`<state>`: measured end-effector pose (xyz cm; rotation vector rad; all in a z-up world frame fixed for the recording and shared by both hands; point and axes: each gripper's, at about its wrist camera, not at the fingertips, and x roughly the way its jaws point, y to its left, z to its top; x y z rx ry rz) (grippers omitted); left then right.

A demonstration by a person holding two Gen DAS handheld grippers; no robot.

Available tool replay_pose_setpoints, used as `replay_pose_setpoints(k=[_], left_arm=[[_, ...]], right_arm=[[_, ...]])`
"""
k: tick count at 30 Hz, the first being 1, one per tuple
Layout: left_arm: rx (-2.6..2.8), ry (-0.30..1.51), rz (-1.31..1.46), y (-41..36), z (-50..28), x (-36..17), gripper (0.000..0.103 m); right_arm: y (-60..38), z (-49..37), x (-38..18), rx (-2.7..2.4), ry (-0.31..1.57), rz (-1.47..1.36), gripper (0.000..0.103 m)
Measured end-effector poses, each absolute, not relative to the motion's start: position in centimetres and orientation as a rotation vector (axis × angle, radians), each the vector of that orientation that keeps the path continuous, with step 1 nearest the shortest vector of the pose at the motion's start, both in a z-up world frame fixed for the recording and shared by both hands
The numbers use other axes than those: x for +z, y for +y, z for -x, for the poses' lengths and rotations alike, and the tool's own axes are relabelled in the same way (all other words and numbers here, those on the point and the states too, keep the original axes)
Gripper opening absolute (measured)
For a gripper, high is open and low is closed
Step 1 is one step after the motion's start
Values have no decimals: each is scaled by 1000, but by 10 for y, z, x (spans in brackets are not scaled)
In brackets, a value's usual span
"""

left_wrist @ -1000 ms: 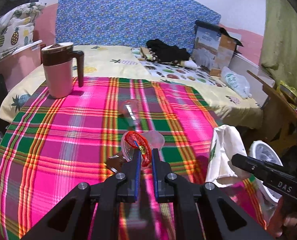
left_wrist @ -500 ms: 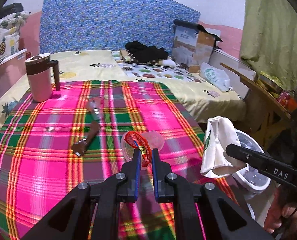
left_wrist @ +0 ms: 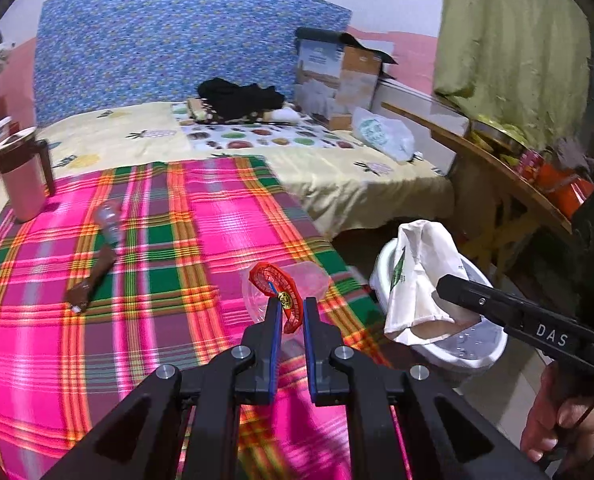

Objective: Collect trash
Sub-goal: 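Carry the red-lid cup and napkin over the white bin and open both grippers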

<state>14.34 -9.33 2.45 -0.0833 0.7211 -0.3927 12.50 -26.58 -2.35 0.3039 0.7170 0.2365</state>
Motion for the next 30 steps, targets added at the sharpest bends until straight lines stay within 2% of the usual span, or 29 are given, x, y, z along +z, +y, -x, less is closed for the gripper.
replay_pose_setpoints(k=[16,30], left_arm=[[-558,735,27,-181,-151,24,10],[-666,785,-32,-238,-161,2,10]], right_arm=[[-336,-103,-30,65,687,-379,6],[-372,-97,-45,-19,711,-431,6]])
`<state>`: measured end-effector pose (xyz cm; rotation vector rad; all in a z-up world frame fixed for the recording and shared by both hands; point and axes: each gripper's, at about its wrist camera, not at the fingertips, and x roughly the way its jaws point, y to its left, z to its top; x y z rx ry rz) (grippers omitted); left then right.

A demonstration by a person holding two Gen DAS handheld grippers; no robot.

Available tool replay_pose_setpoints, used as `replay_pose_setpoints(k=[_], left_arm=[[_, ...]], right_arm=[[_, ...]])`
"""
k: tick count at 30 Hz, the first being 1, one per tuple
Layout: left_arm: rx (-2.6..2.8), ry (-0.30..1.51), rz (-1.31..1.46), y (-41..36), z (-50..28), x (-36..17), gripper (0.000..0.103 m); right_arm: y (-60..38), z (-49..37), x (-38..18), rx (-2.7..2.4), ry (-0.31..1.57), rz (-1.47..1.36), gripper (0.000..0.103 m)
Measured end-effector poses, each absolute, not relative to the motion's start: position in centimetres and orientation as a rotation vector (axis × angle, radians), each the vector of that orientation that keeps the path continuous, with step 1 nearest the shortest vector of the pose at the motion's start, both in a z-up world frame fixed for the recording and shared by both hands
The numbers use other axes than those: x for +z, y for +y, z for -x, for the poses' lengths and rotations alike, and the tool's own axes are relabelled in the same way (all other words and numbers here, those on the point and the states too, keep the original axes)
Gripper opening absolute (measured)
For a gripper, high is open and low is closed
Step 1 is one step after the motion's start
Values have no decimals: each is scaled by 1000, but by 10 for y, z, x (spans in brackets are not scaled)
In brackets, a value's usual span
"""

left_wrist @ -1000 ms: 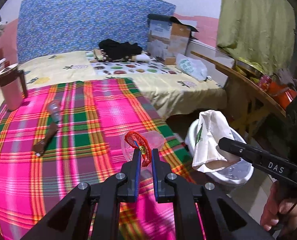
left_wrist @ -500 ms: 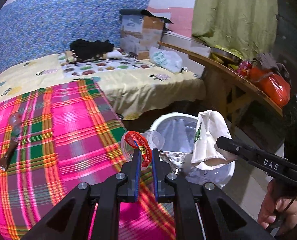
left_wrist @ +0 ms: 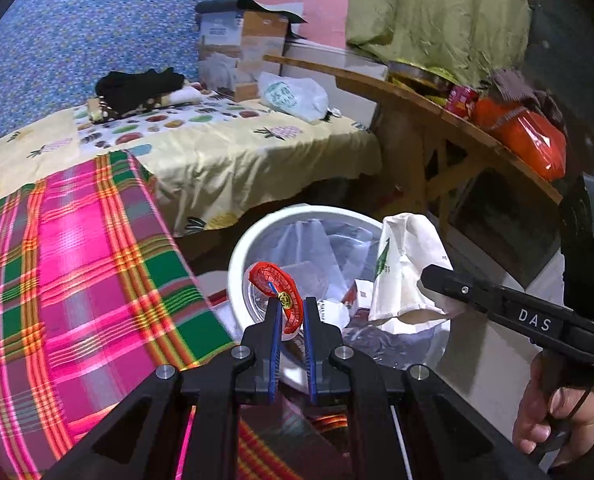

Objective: Collect trash
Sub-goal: 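Carry the red-lid cup and napkin over the white bin and open both grippers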

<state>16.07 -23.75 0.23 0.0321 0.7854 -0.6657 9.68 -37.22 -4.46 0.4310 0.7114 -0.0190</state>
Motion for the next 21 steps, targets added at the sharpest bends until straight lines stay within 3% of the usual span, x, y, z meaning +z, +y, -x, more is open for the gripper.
replay_pose_setpoints(k=[18,20,21], left_arm=[[-708,867,-54,-276,-182,-31,11],[-705,859,-55,-277,-183,-31,12],[-704,856,-53,-277,-183,-30,13]], right_arm=[[-392,-102,-58,-46,778,-466,9],[-390,-100,-56,-54,771,-453,12],[-390,-101,-55,-59,766,-447,19]])
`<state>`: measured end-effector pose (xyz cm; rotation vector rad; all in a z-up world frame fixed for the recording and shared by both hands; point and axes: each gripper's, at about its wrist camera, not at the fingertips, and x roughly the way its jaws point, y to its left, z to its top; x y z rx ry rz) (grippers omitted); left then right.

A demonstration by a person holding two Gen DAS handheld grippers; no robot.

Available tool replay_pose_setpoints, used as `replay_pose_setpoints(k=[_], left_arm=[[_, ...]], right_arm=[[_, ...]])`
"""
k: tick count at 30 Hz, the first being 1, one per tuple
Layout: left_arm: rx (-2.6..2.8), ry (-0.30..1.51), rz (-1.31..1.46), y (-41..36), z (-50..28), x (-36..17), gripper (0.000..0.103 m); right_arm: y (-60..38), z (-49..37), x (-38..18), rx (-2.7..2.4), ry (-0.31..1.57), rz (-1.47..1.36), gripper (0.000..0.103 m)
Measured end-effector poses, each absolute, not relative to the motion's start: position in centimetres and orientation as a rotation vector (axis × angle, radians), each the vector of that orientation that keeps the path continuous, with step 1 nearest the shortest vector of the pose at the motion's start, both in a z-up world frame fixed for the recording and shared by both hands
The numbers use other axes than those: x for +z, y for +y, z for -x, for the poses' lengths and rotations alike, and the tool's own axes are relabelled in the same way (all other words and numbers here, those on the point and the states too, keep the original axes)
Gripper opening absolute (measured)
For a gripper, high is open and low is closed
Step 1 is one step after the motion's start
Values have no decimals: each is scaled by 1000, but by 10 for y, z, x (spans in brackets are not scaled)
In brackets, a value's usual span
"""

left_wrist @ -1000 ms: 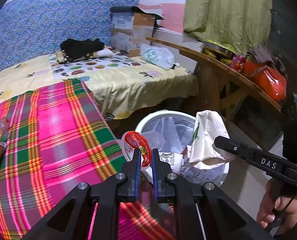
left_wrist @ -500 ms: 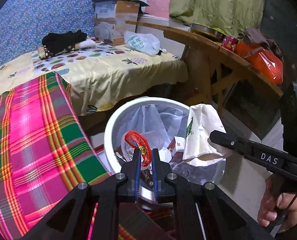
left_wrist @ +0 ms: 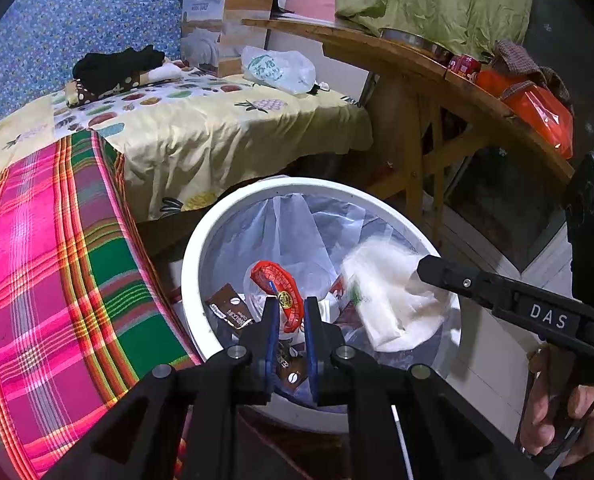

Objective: Collect trash
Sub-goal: 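Carry the red-lid cup and napkin over the white bin and open both grippers, then move both tools back over the plaid cloth toward the remaining trash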

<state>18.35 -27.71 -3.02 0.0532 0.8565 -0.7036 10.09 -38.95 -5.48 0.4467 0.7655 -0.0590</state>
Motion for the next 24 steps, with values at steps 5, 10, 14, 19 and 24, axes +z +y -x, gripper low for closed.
replay_pose_setpoints(k=[5,10,14,19,24], left_arm=[[-691,844,-36,-272,-184,-25,23],[-683,823,-26,-264,-178,-16,24],[-680,807,-17,-254,-169,-7,24],[-671,784,-1,-238,-157,3,24],[-639,771,19,-220,-148,10,24]], right_arm=[[-389,-99,-49,-61,744,-425,45],[-386,-98,-44,-59,737,-410,45],[-378,-95,-37,-54,725,-381,45],[-368,-93,-30,-35,711,-352,45],[-356,-92,-27,-7,704,-334,45]])
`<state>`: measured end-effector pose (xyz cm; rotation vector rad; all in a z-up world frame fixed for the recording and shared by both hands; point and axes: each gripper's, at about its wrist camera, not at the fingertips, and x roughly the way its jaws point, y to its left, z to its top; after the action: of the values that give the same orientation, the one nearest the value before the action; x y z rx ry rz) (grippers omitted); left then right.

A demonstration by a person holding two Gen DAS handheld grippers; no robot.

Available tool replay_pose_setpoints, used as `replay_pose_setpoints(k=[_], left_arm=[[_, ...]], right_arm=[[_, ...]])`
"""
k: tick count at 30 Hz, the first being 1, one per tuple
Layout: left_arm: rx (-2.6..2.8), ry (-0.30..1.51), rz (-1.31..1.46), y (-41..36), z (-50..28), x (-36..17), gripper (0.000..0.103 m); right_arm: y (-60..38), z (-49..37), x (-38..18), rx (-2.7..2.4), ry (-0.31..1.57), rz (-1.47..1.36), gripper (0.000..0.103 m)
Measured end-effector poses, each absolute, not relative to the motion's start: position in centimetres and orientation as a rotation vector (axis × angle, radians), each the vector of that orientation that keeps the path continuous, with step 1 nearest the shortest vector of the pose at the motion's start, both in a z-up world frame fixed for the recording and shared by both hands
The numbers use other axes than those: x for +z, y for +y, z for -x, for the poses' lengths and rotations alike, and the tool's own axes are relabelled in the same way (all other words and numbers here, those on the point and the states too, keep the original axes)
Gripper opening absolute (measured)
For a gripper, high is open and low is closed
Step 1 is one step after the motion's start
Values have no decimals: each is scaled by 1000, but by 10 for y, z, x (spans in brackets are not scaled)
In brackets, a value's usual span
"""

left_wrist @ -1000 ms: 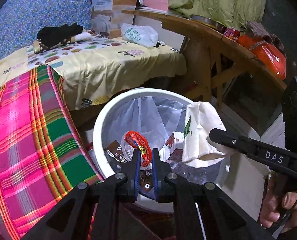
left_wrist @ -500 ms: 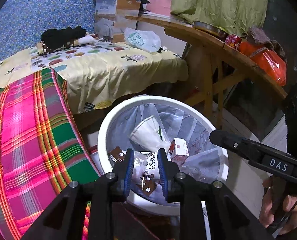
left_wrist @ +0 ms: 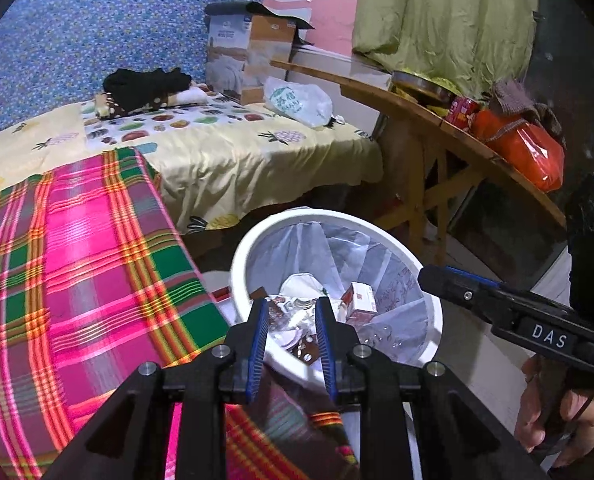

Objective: Collect trash
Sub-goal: 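Move both tools back over the plaid cloth toward the remaining trash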

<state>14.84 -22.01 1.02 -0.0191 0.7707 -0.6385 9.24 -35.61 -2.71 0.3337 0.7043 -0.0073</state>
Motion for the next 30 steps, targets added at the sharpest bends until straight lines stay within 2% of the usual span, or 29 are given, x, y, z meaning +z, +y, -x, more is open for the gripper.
replay_pose_setpoints(k=[30], left_arm=[[-353,734,95,-81,-126,8,24]], right_arm=[[-256,-111,-32,259,763,-219,45]])
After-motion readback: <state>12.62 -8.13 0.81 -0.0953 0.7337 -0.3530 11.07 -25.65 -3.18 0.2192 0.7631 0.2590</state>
